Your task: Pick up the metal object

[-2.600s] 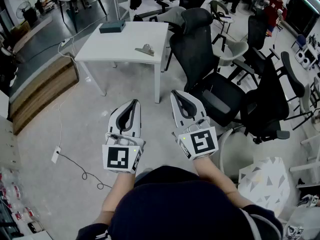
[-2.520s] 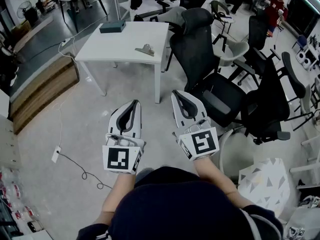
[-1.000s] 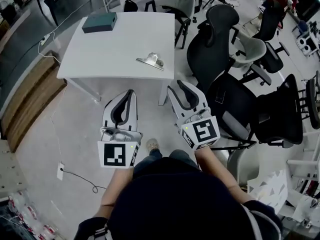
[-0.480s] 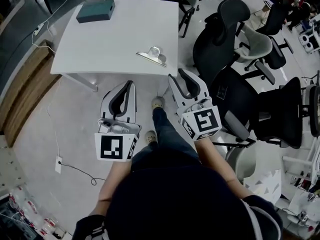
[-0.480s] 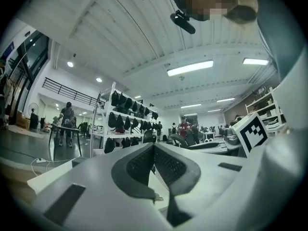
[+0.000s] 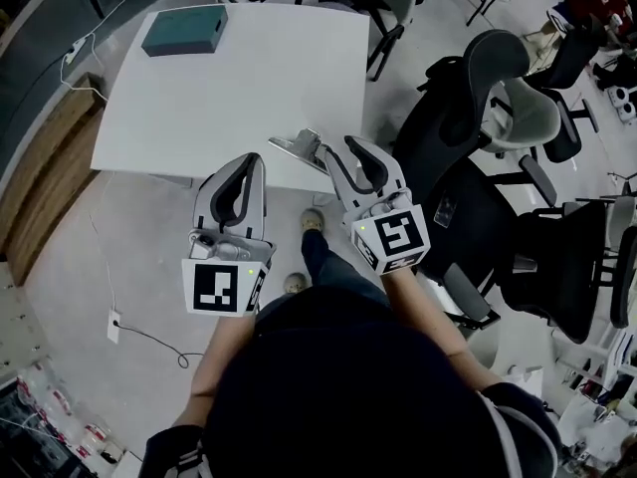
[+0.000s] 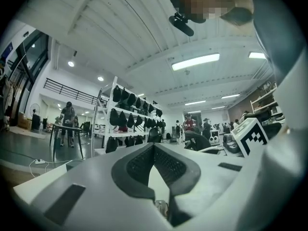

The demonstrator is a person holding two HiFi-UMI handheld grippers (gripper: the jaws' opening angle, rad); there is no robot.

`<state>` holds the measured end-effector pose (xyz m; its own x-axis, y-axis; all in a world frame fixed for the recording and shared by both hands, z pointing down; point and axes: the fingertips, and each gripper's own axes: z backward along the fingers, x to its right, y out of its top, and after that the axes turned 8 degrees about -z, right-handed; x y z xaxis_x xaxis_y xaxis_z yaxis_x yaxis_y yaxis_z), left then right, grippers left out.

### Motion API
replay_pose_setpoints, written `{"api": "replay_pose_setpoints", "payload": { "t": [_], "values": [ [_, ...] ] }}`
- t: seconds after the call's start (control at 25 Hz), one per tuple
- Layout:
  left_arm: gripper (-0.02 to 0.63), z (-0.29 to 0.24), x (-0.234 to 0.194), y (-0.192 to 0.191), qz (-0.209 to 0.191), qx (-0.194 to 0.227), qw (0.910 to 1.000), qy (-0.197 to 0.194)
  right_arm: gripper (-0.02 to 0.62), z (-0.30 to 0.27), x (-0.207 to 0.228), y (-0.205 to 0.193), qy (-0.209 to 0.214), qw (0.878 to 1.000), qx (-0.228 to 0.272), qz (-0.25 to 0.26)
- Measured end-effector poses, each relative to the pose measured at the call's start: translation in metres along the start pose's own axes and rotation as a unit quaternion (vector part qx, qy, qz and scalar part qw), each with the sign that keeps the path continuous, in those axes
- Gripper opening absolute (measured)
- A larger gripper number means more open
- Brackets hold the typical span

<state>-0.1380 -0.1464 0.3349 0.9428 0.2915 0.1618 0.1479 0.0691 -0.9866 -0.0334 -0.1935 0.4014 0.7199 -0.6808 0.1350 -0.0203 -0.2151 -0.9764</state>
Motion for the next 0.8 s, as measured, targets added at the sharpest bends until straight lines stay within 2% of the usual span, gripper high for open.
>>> {"api": "replay_pose_setpoints", "payload": {
  "t": [0.28,0.48,0.8],
  "values": [
    [0.023,-0.060,-0.023,-0.033,0.010,-0.036,0.9992,0.015,0.137,-0.065,0.039,-0.028,0.035,0.998,-0.054,-0.012],
    [0.023,-0.083,-0.035,-0.050,0.016,-0.056,0.9979,0.028,0.137,-0.095,0.053,-0.048,0.063,0.994,-0.087,-0.015],
    [0.023,-0.109,-0.049,-0.068,0.020,-0.069,0.9970,0.027,0.137,-0.126,0.072,-0.082,0.077,0.986,-0.148,-0.017]
  ]
}}
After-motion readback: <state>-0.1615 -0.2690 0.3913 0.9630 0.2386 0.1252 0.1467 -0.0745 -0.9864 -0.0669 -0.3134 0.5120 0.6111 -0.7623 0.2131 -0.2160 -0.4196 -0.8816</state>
